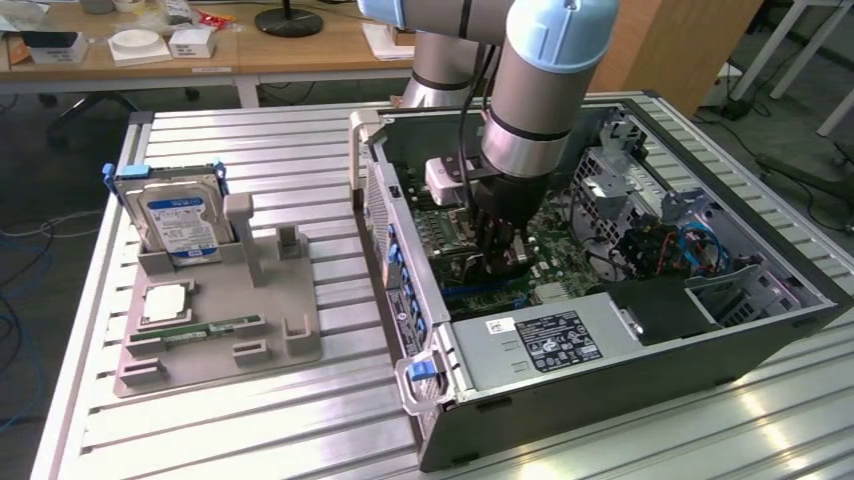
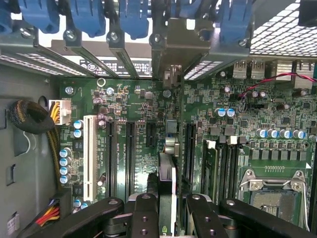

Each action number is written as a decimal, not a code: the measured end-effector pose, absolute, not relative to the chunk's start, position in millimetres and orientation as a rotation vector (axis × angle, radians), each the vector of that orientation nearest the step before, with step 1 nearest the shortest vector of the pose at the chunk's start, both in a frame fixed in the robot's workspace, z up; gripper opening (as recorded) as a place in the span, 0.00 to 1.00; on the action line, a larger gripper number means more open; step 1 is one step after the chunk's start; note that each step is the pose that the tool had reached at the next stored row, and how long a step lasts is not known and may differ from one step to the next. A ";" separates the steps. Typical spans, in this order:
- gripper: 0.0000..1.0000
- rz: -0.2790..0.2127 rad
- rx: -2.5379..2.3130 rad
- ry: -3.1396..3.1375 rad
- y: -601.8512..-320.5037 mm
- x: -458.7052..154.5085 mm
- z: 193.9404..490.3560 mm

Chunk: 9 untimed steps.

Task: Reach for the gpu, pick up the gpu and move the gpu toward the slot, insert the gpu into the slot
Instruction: 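Insert the gpu into the slot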

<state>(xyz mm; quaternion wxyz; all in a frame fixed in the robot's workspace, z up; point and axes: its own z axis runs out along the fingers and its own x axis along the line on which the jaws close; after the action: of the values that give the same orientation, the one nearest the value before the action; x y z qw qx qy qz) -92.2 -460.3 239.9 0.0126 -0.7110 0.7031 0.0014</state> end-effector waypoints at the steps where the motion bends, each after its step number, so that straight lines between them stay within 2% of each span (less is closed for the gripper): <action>1: 0.26 0.004 -2.216 2.191 -460.2 -92.2 239.8; 9: 0.26 0.004 -2.215 2.191 -460.2 -92.3 239.0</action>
<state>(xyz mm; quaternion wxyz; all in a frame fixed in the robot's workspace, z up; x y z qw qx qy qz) -92.3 -460.2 239.0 0.0128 -0.7109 0.7031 0.0014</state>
